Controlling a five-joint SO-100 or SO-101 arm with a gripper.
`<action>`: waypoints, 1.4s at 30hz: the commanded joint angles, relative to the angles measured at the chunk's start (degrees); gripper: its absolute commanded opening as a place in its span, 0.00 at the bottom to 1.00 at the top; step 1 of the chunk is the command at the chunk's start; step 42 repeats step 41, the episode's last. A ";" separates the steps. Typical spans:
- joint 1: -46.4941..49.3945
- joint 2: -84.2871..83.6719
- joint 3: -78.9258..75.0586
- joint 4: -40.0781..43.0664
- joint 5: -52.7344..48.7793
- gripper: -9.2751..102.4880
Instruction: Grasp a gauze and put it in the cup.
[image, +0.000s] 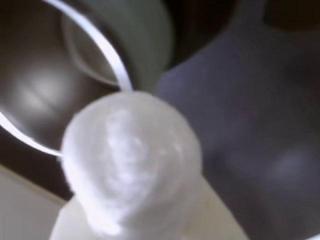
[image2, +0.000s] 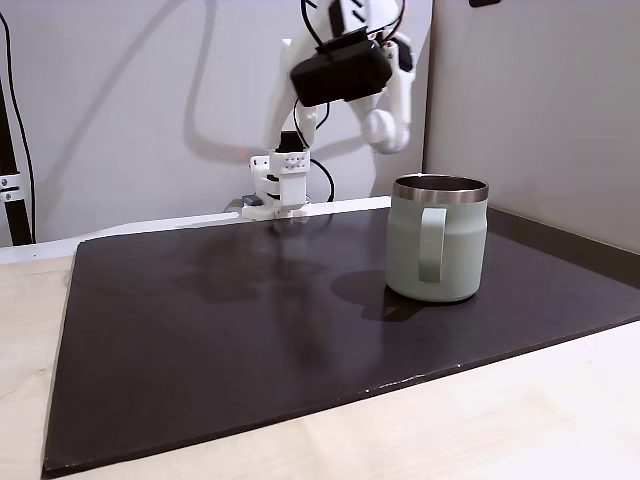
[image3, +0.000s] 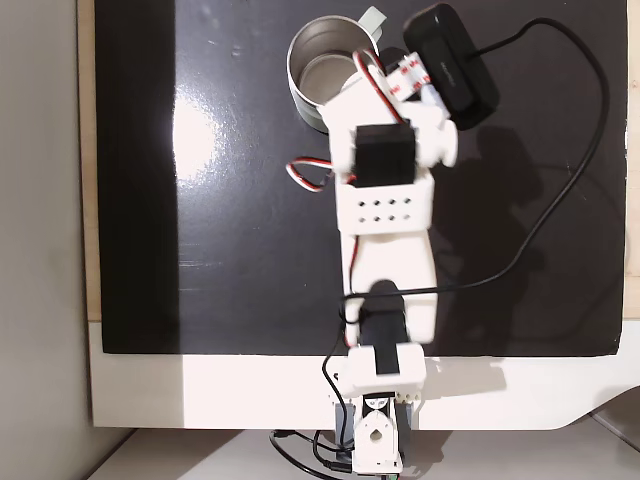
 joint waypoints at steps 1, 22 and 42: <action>-0.79 -4.04 -11.95 0.18 6.42 0.08; -5.01 -21.36 -35.24 0.26 18.98 0.25; -1.85 -20.13 -35.24 0.53 20.65 0.41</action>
